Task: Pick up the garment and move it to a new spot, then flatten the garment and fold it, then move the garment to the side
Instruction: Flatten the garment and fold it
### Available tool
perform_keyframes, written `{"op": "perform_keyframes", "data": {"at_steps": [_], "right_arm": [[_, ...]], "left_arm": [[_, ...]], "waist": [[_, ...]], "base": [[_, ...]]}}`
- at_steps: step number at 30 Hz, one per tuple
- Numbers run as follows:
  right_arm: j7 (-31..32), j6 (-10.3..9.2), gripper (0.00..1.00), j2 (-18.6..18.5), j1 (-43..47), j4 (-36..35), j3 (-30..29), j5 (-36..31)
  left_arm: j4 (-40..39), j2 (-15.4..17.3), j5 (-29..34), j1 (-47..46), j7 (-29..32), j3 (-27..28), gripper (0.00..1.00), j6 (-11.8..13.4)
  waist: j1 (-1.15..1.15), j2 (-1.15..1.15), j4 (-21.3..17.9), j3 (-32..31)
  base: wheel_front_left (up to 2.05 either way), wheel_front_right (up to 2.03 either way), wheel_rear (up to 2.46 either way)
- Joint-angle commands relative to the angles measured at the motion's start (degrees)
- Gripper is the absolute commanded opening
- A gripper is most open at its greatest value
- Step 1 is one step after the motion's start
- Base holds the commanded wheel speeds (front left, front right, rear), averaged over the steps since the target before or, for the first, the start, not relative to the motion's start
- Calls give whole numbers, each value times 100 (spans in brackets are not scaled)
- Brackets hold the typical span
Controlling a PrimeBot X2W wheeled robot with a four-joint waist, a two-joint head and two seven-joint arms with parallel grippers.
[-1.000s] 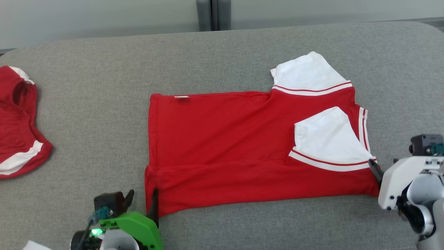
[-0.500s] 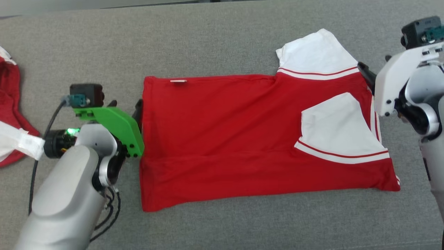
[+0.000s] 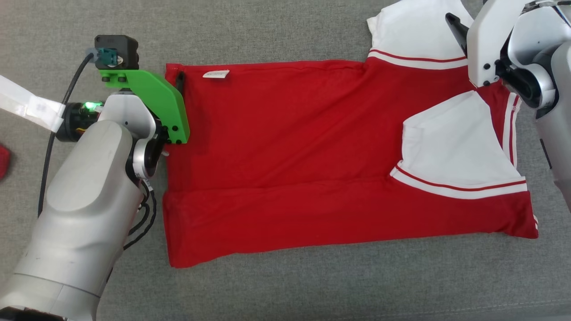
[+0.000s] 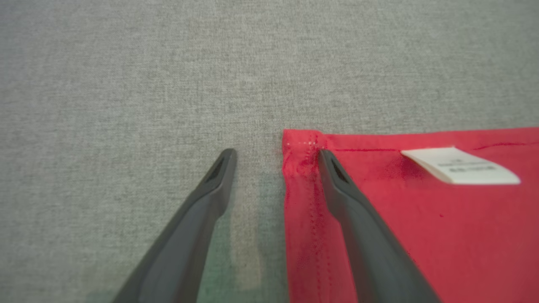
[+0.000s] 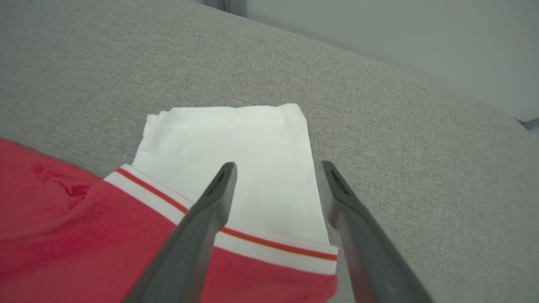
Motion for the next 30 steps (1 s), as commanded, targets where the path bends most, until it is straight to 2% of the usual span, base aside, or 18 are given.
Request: {"op": "perform_keyframes", "data": {"at_steps": [1,6,8,9,14,24,28,29,30], "right_arm": [[-70,-7,100,-52,-120,63,41,41],[-164,-7,100,-149,-277,266,167,134],[-151,-8,100,-193,-331,341,221,139],[-125,-8,100,-220,-363,377,246,157],[-64,-8,100,-335,-536,524,309,252],[-383,-8,100,-574,-890,1187,189,109],[-348,-7,100,-493,-952,1400,253,-13],[-313,-5,40,-471,-935,1452,279,-13],[-282,-4,0,-447,-914,1502,304,6]], "left_arm": [[79,-27,9,-120,-6,-25,100,-40],[306,-144,-15,-203,142,-158,100,-159],[407,-204,-42,-173,353,-242,39,-185],[441,-217,-52,-154,453,-281,0,-198],[409,-293,-112,-63,828,-428,0,-223],[-61,-597,-43,-25,711,-639,0,-169],[-135,-668,-57,-61,632,-655,0,-160],[-132,-677,-53,-59,597,-658,0,-151],[-141,-680,-49,-63,562,-650,0,-142]], "waist": [[-1,0,-4,144],[-1,0,34,212],[-1,0,55,223],[-1,0,68,234],[-1,0,187,337],[-1,0,569,703],[-1,0,621,824],[-1,0,622,835],[-1,0,621,845]], "base": [[0,0,0],[0,0,0],[0,0,0],[0,0,0],[0,0,0],[0,0,0],[0,0,0],[0,0,0],[0,0,0]]}}
